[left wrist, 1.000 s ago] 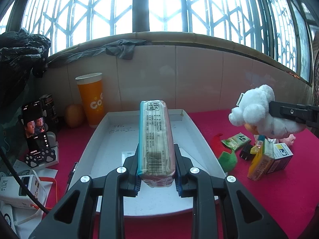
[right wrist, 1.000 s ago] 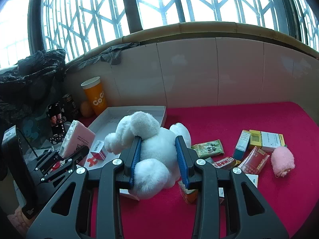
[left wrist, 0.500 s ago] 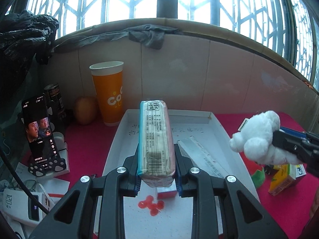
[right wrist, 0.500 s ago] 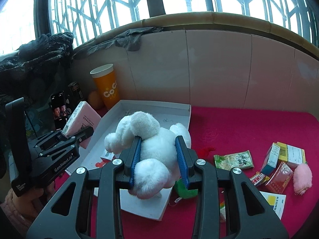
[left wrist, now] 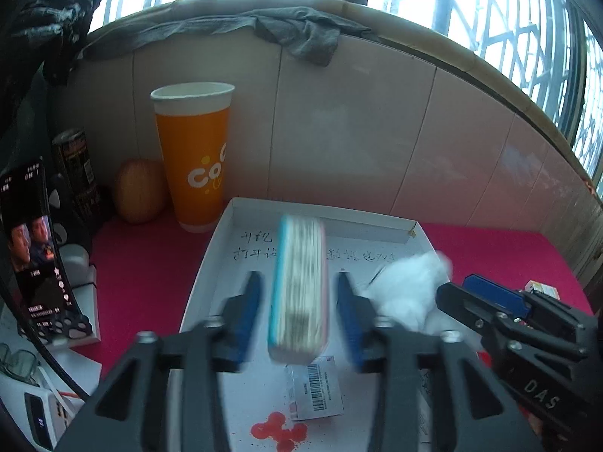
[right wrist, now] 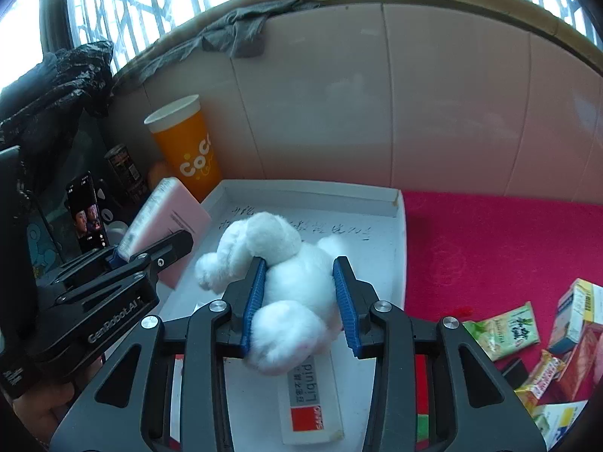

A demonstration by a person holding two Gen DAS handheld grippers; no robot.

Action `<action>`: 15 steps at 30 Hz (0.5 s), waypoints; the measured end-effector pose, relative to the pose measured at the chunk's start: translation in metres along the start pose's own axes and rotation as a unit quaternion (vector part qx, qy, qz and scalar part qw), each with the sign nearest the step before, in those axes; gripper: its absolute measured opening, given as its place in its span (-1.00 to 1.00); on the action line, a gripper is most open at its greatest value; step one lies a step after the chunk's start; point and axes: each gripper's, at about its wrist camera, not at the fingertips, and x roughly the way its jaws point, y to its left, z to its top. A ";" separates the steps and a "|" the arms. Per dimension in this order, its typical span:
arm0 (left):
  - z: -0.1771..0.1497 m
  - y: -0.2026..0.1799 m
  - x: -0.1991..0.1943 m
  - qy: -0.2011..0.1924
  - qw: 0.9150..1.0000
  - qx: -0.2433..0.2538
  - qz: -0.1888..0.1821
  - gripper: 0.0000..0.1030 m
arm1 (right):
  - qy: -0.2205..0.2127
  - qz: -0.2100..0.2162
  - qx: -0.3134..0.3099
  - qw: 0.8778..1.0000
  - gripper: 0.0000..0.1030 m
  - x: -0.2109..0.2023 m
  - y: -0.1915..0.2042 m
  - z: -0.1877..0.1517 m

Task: Organize objects
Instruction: 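Lower striped box and bunny into the tray and open both grippers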

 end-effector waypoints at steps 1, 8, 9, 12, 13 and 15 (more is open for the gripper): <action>-0.002 0.002 -0.001 -0.002 1.000 -0.007 0.010 0.68 | -0.004 -0.002 0.000 1.000 -0.26 0.001 0.001 -0.002; -0.019 0.026 -0.028 -0.045 0.995 -0.082 0.033 1.00 | -0.042 -0.003 -0.005 0.999 0.64 -0.022 0.001 -0.020; -0.024 0.026 -0.036 -0.053 0.994 -0.091 0.032 1.00 | -0.048 -0.006 -0.008 0.999 0.64 -0.028 0.001 -0.023; -0.033 0.018 -0.050 -0.064 0.993 -0.093 0.024 1.00 | -0.062 -0.011 -0.022 0.998 0.65 -0.043 0.002 -0.033; -0.035 0.013 -0.055 -0.068 0.993 -0.091 0.020 1.00 | -0.067 -0.011 -0.026 0.997 0.65 -0.049 0.002 -0.038; -0.040 0.003 -0.065 -0.075 0.993 -0.087 0.011 1.00 | -0.074 -0.011 -0.034 0.997 0.78 -0.060 0.001 -0.048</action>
